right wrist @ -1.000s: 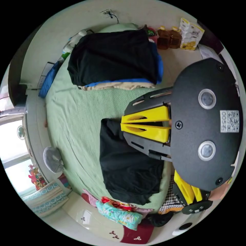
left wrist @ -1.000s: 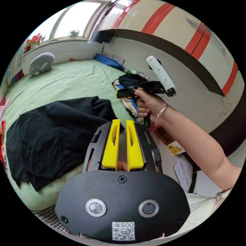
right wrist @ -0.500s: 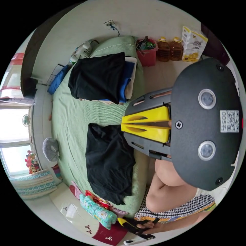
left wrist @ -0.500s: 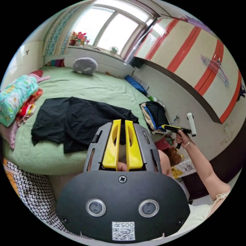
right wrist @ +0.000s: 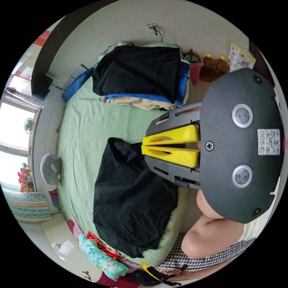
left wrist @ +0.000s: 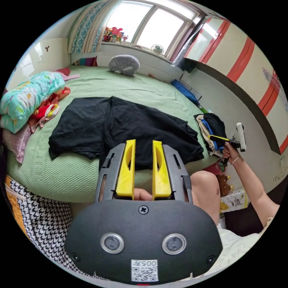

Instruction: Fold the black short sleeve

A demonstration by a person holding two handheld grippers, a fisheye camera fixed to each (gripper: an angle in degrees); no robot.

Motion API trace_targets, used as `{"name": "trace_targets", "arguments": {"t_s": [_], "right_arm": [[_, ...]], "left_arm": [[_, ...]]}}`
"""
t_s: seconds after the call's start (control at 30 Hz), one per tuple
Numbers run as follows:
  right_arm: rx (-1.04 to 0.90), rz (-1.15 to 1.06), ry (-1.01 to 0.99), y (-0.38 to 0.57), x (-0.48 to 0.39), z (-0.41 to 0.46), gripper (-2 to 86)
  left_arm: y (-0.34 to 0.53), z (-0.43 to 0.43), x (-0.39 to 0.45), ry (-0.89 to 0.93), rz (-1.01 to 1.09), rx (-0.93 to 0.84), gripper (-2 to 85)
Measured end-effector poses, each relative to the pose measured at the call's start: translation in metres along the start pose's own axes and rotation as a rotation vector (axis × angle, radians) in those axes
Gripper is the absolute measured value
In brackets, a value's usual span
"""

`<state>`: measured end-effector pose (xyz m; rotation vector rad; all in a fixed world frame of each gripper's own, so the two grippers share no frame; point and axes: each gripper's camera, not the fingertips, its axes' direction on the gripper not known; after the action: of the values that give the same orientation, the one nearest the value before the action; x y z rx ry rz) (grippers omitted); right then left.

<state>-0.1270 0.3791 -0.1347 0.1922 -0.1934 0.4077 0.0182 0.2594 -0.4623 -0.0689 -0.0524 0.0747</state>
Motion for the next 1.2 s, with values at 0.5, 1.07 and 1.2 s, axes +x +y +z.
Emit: {"name": "trace_targets", "arguments": {"t_s": [0.5,1.07,1.2], "right_arm": [[-0.093,0.154,-0.238,-0.121,0.07,0.099,9.3],[0.003,0.187,-0.181,-0.24,0.098,0.112,0.1],[-0.085,0.205,-0.122,-0.235,0.101,0.123,6.7]], "left_arm": [[-0.026,0.078,-0.092,-0.08,-0.086,-0.05,12.2],[-0.013,0.075,-0.104,-0.007,-0.041,0.025,12.5],[-0.006,0.076,-0.105,-0.024,-0.035,0.006,13.0]]}}
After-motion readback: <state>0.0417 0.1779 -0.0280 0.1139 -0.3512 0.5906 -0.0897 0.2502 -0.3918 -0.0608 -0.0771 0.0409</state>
